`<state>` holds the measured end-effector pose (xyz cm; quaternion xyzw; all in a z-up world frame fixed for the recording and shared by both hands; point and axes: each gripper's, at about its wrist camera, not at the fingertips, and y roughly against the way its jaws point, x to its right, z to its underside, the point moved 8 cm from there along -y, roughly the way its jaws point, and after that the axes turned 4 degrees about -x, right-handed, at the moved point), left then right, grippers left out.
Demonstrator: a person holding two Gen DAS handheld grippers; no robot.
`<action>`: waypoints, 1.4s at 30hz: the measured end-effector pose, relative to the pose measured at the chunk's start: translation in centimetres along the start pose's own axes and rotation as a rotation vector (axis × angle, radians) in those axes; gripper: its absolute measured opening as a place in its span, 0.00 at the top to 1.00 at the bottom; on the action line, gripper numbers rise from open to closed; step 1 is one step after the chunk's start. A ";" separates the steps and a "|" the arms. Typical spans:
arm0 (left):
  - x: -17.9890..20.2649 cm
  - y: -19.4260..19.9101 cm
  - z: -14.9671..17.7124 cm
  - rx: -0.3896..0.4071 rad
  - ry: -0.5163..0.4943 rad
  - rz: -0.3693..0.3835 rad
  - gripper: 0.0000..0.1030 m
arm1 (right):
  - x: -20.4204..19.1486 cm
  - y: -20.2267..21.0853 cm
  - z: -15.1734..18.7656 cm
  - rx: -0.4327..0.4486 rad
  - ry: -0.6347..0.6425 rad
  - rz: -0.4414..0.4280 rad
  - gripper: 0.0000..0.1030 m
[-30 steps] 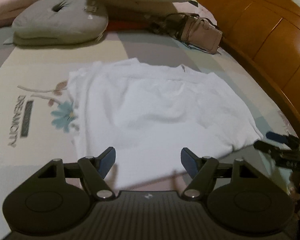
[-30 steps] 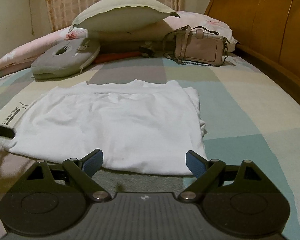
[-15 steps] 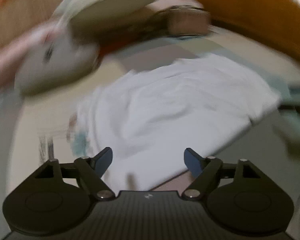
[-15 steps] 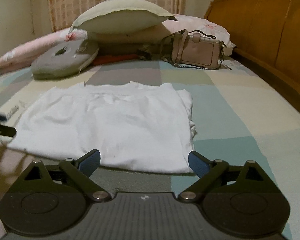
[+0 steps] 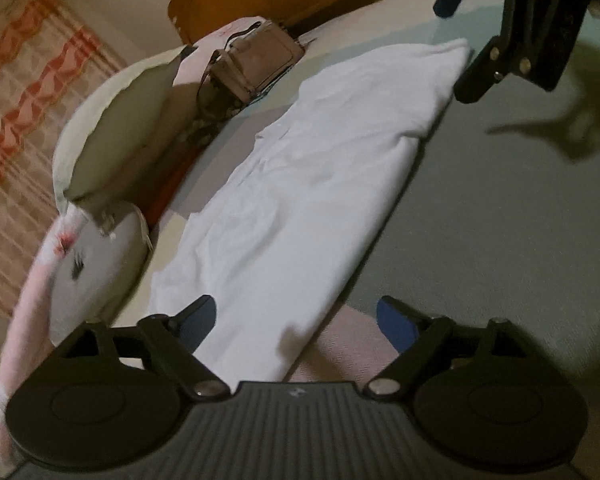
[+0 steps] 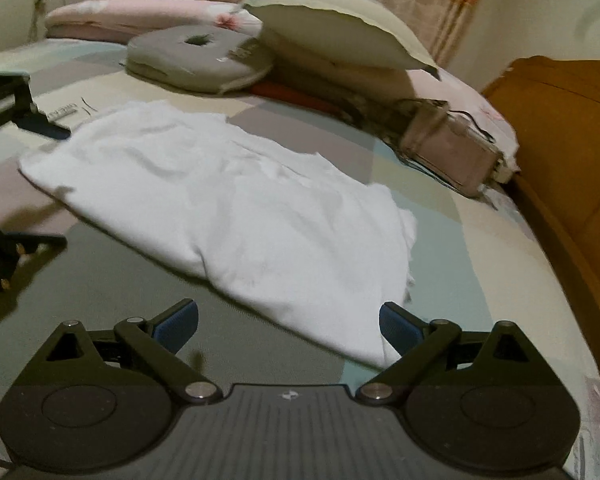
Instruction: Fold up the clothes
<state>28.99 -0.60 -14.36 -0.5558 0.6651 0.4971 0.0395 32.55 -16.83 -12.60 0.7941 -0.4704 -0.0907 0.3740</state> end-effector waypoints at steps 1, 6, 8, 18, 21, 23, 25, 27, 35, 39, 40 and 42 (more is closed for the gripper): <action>-0.3 -0.2 0.1 0.001 0.013 0.010 0.10 | 0.3 -0.2 -0.5 0.005 -0.030 -0.053 0.04; -1.4 -0.7 0.8 -0.005 0.077 0.039 0.09 | 2.7 -3.6 -0.1 -0.046 -0.220 -0.224 0.04; -1.9 -0.8 1.4 -0.014 0.093 0.034 0.09 | 4.7 -5.2 1.8 -0.102 -0.255 -0.172 0.08; -2.8 -0.4 1.9 0.003 0.144 0.070 0.09 | 4.4 -3.5 -1.8 -0.023 -0.393 -0.348 0.09; -2.4 -0.1 1.1 0.030 0.143 0.090 0.09 | 1.2 -4.5 -2.9 -0.027 -0.346 -0.434 0.09; -2.4 0.0 1.0 0.033 0.161 0.110 0.09 | -0.7 -5.1 -3.1 -0.042 -0.300 -0.462 0.09; -2.7 -0.1 1.3 0.023 0.192 0.133 0.09 | -0.9 -6.1 -1.7 -0.095 -0.244 -0.396 0.09; -3.5 -0.4 1.8 -0.002 0.231 0.127 0.10 | -0.7 -6.6 -0.5 -0.134 -0.204 -0.343 0.11; -8.2 -1.2 1.3 0.030 0.547 0.207 0.10 | 0.8 -4.8 -2.1 -0.069 -0.241 -0.187 0.11; -8.7 -3.8 1.4 -0.027 0.616 0.232 0.10 | 1.3 -5.9 -2.5 -0.070 -0.247 -0.088 0.11; -8.5 -4.4 1.8 -0.049 0.623 0.243 0.10 | 1.6 -6.4 -1.8 -0.092 -0.252 -0.085 0.11; -8.0 -5.5 3.9 -0.143 0.657 0.258 0.10 | 2.2 -6.9 -0.1 -0.140 -0.270 -0.099 0.09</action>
